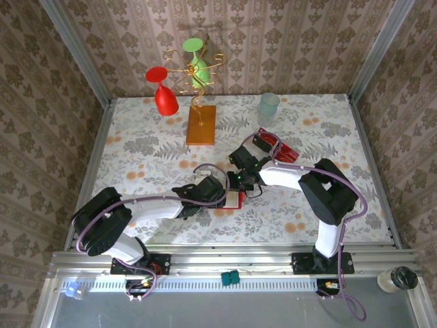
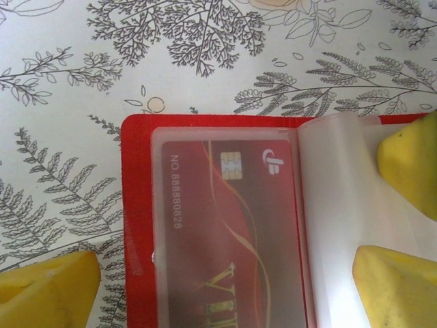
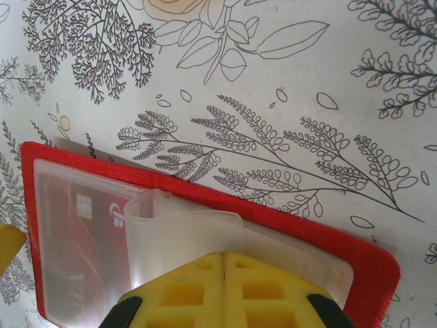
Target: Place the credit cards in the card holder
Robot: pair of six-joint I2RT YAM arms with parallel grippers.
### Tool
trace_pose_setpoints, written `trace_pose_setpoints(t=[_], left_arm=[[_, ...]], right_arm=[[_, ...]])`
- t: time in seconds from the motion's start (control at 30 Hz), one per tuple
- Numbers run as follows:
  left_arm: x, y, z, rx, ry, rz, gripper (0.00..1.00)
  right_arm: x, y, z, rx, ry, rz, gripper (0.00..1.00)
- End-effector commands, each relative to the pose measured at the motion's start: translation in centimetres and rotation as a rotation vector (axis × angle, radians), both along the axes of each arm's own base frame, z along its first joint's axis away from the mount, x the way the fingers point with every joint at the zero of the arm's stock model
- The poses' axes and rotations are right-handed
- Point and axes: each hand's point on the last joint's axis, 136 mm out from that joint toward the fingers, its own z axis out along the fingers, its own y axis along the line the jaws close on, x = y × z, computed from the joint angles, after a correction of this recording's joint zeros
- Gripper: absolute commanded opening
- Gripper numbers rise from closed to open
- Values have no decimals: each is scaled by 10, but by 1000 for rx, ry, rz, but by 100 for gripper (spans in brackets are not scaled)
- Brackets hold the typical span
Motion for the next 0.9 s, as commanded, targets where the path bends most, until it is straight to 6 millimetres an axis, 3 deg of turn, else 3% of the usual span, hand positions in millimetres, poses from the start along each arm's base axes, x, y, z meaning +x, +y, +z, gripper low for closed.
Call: trace_pose_setpoints(t=[0.0, 0.2, 0.37, 0.6, 0.77, 0.87], left_arm=[[-4, -4, -6, 7, 2, -34, 96], [-6, -8, -4, -14, -15, -43, 96], [-10, -7, -14, 9, 9, -46, 96], [-17, 7, -29, 63, 41, -12, 94], [-19, 17, -30, 67, 36, 19, 86], [-20, 19, -28, 61, 29, 28, 84]], right_arm=[[-9, -3, -15, -15, 52, 3, 0], [-11, -5, -18, -18, 60, -4, 0], [-12, -4, -18, -10, 62, -6, 0], [-12, -3, -17, 10, 66, -9, 0], [-5, -4, -4, 42, 47, -23, 0], [0, -10, 7, 57, 23, -45, 9]])
